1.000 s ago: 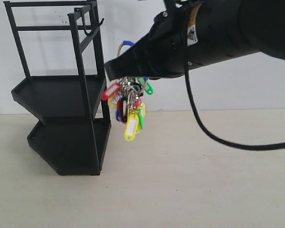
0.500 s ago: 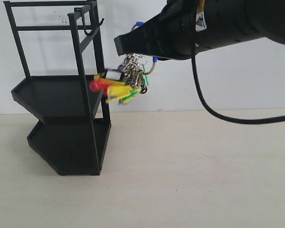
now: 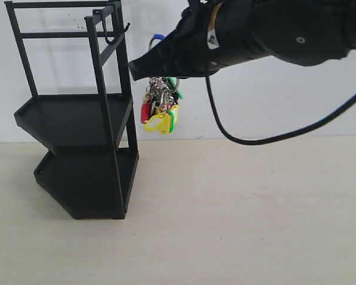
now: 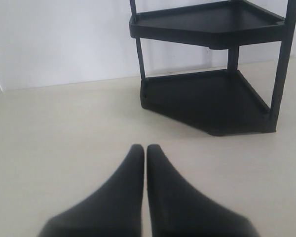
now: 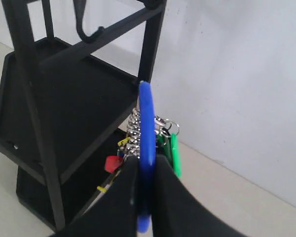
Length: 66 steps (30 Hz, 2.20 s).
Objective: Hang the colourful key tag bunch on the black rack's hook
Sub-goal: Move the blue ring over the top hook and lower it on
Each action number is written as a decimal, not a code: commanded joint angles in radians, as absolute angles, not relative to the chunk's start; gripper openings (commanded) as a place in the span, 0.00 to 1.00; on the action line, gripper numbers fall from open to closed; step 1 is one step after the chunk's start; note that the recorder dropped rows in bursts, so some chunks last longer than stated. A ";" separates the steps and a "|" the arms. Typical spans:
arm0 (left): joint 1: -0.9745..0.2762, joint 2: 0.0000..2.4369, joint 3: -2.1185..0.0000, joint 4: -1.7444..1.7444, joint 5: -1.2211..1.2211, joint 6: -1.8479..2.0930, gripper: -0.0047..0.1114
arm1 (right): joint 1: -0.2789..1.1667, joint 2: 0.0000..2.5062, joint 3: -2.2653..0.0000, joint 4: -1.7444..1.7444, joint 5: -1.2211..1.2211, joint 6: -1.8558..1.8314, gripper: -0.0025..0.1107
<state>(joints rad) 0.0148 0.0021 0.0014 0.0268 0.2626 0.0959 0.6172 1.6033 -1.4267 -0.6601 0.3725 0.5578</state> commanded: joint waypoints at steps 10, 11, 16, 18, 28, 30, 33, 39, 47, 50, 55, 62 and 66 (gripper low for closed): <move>0.014 0.000 0.000 0.023 0.255 0.097 0.08 | 0.628 1.674 -1.560 -0.698 0.430 0.619 0.02; 0.014 0.000 0.000 0.023 0.255 0.097 0.08 | 0.637 1.676 -1.561 -0.698 0.424 0.619 0.02; 0.014 0.000 0.000 0.023 0.255 0.097 0.08 | 0.639 1.699 -1.583 -0.711 0.424 0.619 0.02; 0.014 0.000 0.000 0.023 0.255 0.097 0.08 | 0.639 1.706 -1.599 -0.719 0.422 0.616 0.02; 0.014 0.000 0.000 0.023 0.255 0.097 0.08 | 0.639 1.727 -1.653 -0.717 0.412 0.620 0.02; 0.014 0.000 0.000 0.023 0.255 0.097 0.08 | 0.649 1.730 -1.663 -0.721 0.411 0.618 0.02; 0.014 0.000 0.000 0.023 0.255 0.097 0.08 | 0.661 1.747 -1.685 -0.724 0.413 0.618 0.02; 0.014 0.000 0.000 0.023 0.255 0.097 0.08 | 0.687 1.797 -1.738 -0.728 0.466 0.623 0.02; 0.014 0.000 0.000 0.023 0.255 0.097 0.08 | 0.718 1.825 -1.767 -0.732 0.548 0.618 0.02; 0.014 0.000 0.000 0.023 0.255 0.097 0.08 | 0.718 1.826 -1.767 -0.722 0.569 0.616 0.02; 0.014 0.000 0.000 0.023 0.255 0.097 0.08 | 0.718 1.826 -1.767 -0.710 0.564 0.616 0.02; 0.014 0.000 0.000 0.023 0.255 0.097 0.08 | 0.718 1.826 -1.767 -0.636 0.517 0.616 0.13; 0.014 0.000 0.000 0.023 0.255 0.097 0.08 | 0.718 1.826 -1.767 -0.636 0.515 0.619 0.36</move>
<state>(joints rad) 0.0148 0.0021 0.0014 0.0268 0.2626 0.0959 0.7165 1.8333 -1.7603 -0.6419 0.5259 0.6186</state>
